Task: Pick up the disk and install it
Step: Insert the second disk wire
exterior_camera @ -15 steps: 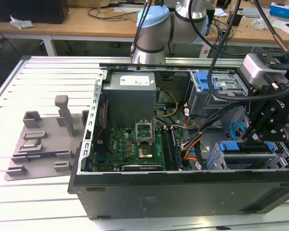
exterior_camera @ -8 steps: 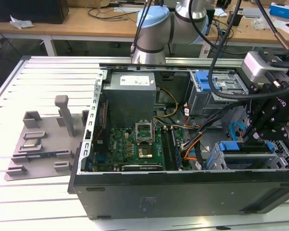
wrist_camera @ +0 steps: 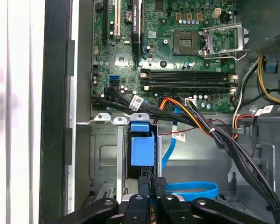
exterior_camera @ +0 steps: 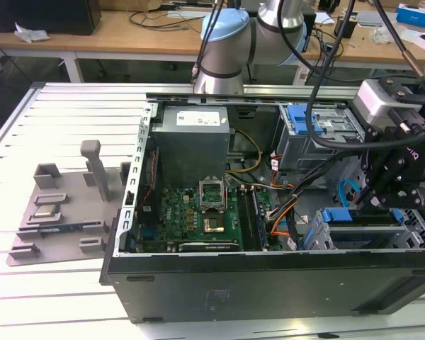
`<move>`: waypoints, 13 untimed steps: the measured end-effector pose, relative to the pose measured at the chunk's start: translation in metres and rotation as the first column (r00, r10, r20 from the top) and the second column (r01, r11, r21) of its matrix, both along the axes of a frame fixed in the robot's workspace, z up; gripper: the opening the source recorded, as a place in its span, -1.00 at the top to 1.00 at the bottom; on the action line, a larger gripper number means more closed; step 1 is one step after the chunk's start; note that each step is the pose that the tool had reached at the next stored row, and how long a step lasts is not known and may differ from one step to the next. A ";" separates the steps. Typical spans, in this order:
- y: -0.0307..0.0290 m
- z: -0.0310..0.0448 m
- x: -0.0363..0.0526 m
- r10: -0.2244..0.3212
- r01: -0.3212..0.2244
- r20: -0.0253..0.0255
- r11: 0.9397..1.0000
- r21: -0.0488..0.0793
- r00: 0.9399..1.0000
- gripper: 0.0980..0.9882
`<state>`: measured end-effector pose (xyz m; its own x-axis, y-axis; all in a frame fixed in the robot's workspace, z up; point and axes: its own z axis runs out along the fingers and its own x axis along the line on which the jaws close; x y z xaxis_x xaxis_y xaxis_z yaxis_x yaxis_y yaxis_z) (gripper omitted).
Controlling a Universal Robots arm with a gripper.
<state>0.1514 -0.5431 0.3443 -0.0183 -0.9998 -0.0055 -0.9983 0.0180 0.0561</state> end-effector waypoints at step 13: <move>0.0048 0.0163 0.0000 0.000 0.000 0.000 1.000 0.000 1.000 0.69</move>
<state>0.1514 -0.5383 0.3605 -0.0183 -0.9998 -0.0053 -0.9983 0.0180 0.0562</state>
